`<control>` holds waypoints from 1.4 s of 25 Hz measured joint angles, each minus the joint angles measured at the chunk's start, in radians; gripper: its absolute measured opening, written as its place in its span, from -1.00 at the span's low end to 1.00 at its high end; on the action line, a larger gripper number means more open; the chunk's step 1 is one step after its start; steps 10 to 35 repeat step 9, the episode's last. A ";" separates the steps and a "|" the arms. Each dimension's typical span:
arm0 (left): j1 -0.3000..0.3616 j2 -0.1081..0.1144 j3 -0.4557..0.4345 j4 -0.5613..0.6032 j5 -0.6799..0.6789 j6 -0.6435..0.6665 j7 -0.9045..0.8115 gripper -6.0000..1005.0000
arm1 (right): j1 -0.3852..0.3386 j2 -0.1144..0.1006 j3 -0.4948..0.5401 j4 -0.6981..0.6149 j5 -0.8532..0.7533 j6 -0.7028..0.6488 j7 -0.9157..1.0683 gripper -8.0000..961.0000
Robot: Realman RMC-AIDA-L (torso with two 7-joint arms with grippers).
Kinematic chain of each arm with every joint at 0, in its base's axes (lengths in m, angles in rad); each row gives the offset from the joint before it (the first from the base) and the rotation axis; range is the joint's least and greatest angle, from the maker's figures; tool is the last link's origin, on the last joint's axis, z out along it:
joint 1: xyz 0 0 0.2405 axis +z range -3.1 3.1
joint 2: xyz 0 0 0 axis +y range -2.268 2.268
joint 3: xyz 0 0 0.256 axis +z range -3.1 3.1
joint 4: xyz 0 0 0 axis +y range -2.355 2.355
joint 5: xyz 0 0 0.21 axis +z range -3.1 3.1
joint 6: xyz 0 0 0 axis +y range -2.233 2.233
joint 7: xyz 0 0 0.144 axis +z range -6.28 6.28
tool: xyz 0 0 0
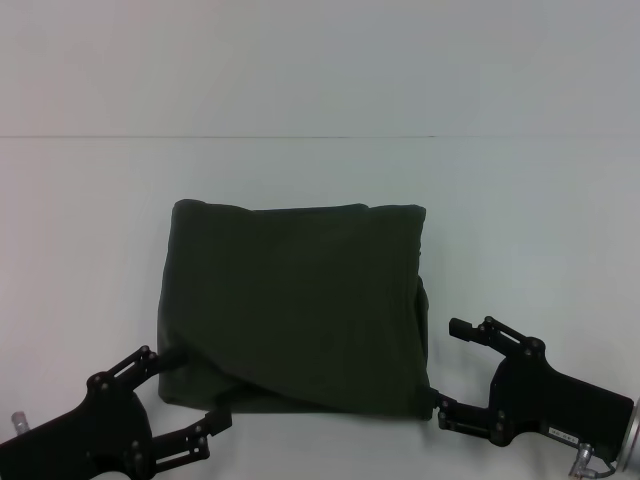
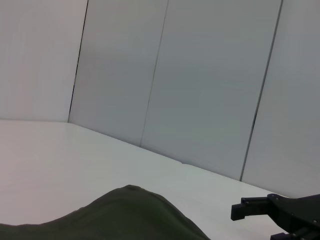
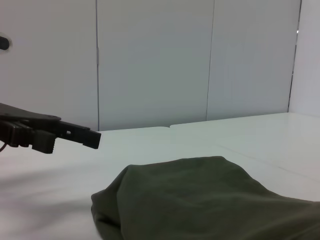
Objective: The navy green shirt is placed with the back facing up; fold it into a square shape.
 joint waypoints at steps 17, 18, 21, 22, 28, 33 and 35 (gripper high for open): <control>-0.002 -0.001 0.000 0.000 -0.002 0.000 0.000 0.88 | 0.003 0.000 0.000 0.000 -0.001 -0.001 0.001 0.90; -0.002 -0.001 0.000 0.000 -0.002 0.000 0.000 0.88 | 0.003 0.000 0.000 0.000 -0.001 -0.001 0.001 0.90; -0.002 -0.001 0.000 0.000 -0.002 0.000 0.000 0.88 | 0.003 0.000 0.000 0.000 -0.001 -0.001 0.001 0.90; -0.002 -0.001 0.000 0.000 -0.002 0.000 0.000 0.88 | 0.003 0.000 0.000 0.000 -0.001 -0.001 0.001 0.90; -0.002 -0.001 0.000 0.000 -0.002 0.000 0.000 0.88 | 0.003 0.000 0.000 0.000 -0.001 -0.001 0.001 0.90; -0.002 -0.001 0.000 0.000 -0.002 0.000 0.000 0.88 | 0.003 0.000 0.000 0.000 -0.001 -0.001 0.001 0.90; -0.002 -0.001 0.000 0.000 -0.002 0.000 0.000 0.88 | 0.003 0.000 0.000 0.000 -0.001 -0.001 0.001 0.90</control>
